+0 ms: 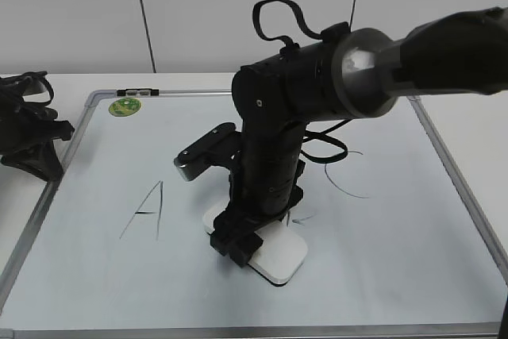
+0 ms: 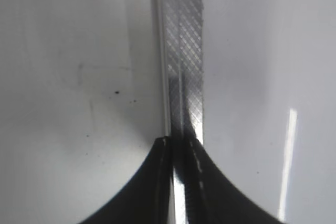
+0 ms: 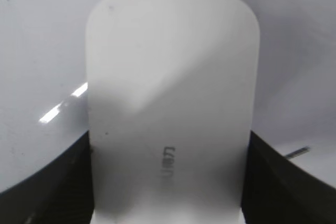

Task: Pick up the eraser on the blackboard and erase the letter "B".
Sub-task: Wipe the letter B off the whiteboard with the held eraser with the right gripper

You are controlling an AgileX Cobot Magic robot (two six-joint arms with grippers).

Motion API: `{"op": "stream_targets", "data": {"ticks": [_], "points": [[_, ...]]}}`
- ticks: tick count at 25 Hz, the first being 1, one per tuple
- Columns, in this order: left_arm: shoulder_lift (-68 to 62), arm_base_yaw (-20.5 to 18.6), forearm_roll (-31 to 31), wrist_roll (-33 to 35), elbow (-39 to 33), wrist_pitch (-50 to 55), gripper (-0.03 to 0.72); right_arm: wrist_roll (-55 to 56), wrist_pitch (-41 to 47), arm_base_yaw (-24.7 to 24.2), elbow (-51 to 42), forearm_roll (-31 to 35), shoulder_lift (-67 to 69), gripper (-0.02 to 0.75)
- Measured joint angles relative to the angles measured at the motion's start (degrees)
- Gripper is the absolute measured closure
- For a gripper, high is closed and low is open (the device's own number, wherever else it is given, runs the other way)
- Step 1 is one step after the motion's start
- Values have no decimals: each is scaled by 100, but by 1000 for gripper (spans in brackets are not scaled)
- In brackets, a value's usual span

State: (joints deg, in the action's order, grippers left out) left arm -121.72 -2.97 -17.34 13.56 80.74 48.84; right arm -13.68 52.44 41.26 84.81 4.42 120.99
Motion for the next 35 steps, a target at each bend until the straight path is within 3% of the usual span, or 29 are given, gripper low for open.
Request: {"op": "stream_targets", "data": {"ticks": [16, 35], "points": [[0, -10, 0, 0, 0, 0, 657, 944, -99, 17, 12, -1059, 9, 213], [0, -10, 0, 0, 0, 0, 657, 981, -429, -1143, 21, -1078, 9, 214]]}}
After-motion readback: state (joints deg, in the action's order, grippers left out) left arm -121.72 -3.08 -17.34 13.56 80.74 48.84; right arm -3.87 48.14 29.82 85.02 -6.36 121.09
